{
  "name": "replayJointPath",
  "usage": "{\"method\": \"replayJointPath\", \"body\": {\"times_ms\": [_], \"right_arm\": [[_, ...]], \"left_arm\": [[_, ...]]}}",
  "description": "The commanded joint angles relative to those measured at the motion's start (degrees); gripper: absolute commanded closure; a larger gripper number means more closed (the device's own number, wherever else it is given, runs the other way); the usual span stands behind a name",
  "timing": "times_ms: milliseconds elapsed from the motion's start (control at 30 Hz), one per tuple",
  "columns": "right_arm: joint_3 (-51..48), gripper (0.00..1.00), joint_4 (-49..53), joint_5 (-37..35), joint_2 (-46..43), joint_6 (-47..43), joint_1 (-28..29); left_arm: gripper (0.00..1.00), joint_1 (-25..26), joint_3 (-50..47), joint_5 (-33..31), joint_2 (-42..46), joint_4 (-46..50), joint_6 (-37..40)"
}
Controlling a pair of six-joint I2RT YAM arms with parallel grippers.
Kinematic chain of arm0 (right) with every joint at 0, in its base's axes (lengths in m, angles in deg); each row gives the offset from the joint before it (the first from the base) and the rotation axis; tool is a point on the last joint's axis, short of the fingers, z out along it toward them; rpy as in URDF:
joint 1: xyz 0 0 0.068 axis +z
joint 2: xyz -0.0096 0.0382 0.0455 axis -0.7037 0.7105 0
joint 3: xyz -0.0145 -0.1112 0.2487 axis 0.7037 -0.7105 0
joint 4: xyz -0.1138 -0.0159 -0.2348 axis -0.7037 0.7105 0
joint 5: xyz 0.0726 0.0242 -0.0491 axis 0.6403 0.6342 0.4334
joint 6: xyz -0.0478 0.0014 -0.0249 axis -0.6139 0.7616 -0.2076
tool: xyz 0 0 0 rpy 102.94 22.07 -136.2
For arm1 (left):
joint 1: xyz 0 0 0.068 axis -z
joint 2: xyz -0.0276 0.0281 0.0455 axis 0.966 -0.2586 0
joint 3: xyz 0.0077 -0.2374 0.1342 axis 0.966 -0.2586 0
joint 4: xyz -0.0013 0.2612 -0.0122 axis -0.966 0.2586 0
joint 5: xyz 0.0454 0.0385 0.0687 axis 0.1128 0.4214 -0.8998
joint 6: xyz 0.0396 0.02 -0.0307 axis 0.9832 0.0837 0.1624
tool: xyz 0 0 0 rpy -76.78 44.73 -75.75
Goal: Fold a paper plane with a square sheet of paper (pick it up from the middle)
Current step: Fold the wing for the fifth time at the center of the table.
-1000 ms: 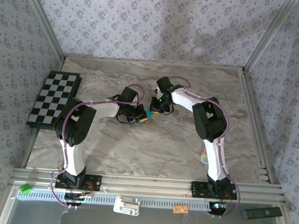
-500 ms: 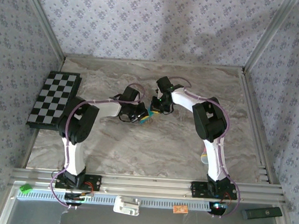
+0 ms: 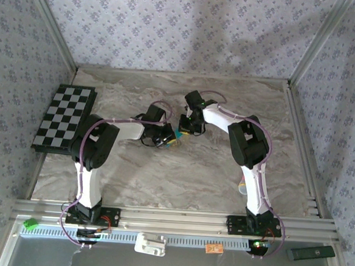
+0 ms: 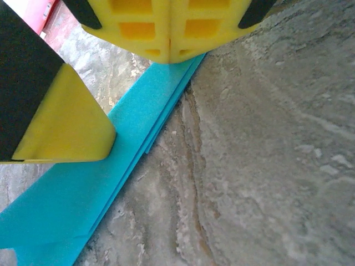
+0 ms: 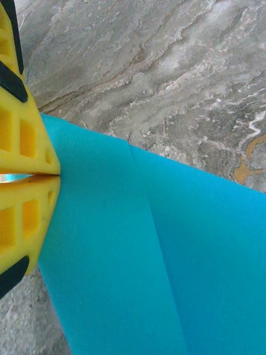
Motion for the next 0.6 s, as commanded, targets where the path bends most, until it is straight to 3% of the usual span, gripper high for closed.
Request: {"method": "replayJointPath", "body": {"times_ms": [0,567], "right_arm": [[-1.7,0.87,8.4,-8.6,4.8,0.8,-0.8],[-1.5,0.87,10.5,-8.1,5.2,1.6,-1.0]], "left_arm": [[0.97,0.1,-2.6,-0.2,0.1,5.3,3.8],[0.98,-2.8,-3.7,5.3,2.2,12.2,15.0]]}}
